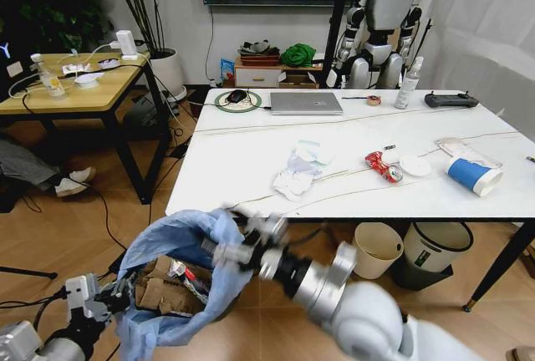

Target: Pick up the trash bin and place the trash from the table into it.

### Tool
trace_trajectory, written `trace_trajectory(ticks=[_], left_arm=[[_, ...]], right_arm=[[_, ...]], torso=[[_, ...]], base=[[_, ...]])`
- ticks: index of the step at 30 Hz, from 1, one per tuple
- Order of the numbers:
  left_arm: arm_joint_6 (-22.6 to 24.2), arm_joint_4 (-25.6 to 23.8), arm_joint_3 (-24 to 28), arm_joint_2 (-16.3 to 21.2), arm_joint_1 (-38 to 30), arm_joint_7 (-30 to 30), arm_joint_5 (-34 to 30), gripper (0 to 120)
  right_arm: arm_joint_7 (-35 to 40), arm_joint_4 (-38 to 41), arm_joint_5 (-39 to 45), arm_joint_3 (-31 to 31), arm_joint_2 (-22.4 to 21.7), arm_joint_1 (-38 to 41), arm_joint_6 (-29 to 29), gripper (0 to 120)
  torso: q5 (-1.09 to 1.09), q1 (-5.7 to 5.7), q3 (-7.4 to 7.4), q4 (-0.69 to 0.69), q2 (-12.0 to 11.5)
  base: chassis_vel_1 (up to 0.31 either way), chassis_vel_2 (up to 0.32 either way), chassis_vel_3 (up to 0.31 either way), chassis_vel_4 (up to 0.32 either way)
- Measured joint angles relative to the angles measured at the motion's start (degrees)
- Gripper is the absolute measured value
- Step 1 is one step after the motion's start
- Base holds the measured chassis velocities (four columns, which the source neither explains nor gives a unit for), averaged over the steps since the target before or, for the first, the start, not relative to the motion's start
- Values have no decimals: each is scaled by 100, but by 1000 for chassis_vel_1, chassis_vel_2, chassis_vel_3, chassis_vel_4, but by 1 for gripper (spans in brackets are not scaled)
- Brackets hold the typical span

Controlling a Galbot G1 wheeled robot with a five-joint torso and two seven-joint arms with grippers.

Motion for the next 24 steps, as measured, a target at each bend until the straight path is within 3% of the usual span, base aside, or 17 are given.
trace_trajectory(ticks=[4, 11, 24], left_arm=[[-27, 15, 76, 26, -37, 37, 60, 1], [-44, 7, 58, 124, -81, 75, 54, 1], [-58, -61, 22, 72, -22, 115, 77, 1]], right_arm=[[494, -225, -229, 598, 168, 31, -921, 100], [687, -1158, -546, 1150, 490, 355, -1570, 100], [52, -2432, -630, 1286, 685, 1012, -1713, 100]], torso=[[0, 0, 0, 0, 0], [0, 0, 1, 0, 0], [1, 0, 0, 0, 0]], base=[[0, 0, 0, 0], [0, 0, 0, 0], [0, 0, 0, 0]])
